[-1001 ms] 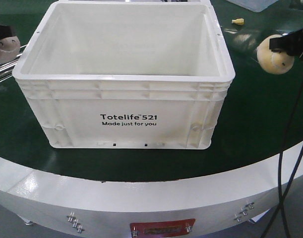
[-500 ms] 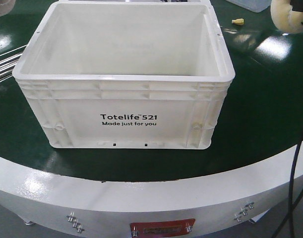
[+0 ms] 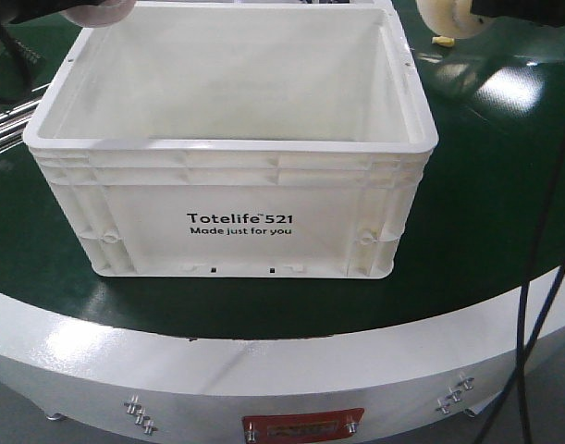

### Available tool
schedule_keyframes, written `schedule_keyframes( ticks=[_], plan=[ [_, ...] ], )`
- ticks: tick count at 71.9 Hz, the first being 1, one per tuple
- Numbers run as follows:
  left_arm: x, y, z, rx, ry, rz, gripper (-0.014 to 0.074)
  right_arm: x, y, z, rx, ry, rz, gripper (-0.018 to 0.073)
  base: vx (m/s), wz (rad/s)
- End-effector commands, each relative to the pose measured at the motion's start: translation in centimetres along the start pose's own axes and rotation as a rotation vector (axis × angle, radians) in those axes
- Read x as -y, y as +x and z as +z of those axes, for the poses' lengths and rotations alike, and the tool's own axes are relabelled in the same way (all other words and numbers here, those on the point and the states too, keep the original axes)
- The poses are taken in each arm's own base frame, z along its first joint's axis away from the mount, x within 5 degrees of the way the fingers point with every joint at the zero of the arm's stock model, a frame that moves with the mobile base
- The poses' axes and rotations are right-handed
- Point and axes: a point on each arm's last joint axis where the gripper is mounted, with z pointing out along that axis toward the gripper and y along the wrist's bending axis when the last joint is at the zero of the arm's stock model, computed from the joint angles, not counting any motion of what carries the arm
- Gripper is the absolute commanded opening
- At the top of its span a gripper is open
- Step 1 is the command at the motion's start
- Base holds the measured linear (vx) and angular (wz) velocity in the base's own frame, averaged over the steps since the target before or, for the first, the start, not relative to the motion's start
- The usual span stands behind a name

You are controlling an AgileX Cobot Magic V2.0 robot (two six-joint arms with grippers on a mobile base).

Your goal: Place moving items into box and shelve

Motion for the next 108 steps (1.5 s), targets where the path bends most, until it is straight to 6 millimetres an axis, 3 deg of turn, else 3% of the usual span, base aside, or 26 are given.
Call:
schedule_keyframes(
  ticks=[1, 27, 41, 50, 63, 71, 83, 100, 108],
  plan=[
    [1.1, -2.8, -1.3, 0.150, 0.060, 0.000, -0.0007, -1.1, -1.9, -0.5, 0.092, 0.022, -0.026, -0.0003, 0.00, 0.00],
    [3.0, -1.5, 0.1, 0.111, 0.122, 0.003, -0.0007, -7.2, 0.4, 5.4, 0.036, -0.113, -0.172, 0.0000, 0.00, 0.00],
    [3.1, -0.5, 1.2, 0.075, 0.120, 0.008, 0.0062, -8.8, 0.9, 6.5, 0.040, -0.119, -0.276, 0.0078, 0.00, 0.00],
    [3.1, -0.2, 1.5, 0.066, 0.120, 0.010, 0.0188, -8.5, 0.7, 6.5, 0.054, -0.088, -0.259, 0.0245, 0.00, 0.00],
    [3.1, -0.2, 1.5, 0.066, 0.121, 0.017, 0.0423, -8.0, 0.4, 6.5, 0.082, -0.022, -0.181, 0.0554, 0.00, 0.00],
    [3.0, -0.2, 1.5, 0.066, 0.117, 0.016, 0.0498, -7.3, 0.1, 6.5, 0.103, 0.046, -0.118, 0.0663, 0.00, 0.00],
    [2.7, -0.4, 1.4, 0.070, 0.107, 0.013, 0.0509, -6.8, 0.0, 6.4, 0.119, 0.103, -0.042, 0.0676, 0.00, 0.00],
    [-1.5, -0.6, 0.6, 0.028, -0.041, -0.074, 0.0504, -4.7, -1.8, 3.9, 0.202, 0.346, -0.032, 0.0655, 0.00, 0.00],
    [-2.8, -0.7, 0.3, 0.016, -0.091, -0.079, 0.0503, -4.5, -2.3, 3.0, 0.222, 0.377, -0.056, 0.0631, 0.00, 0.00]
  ],
)
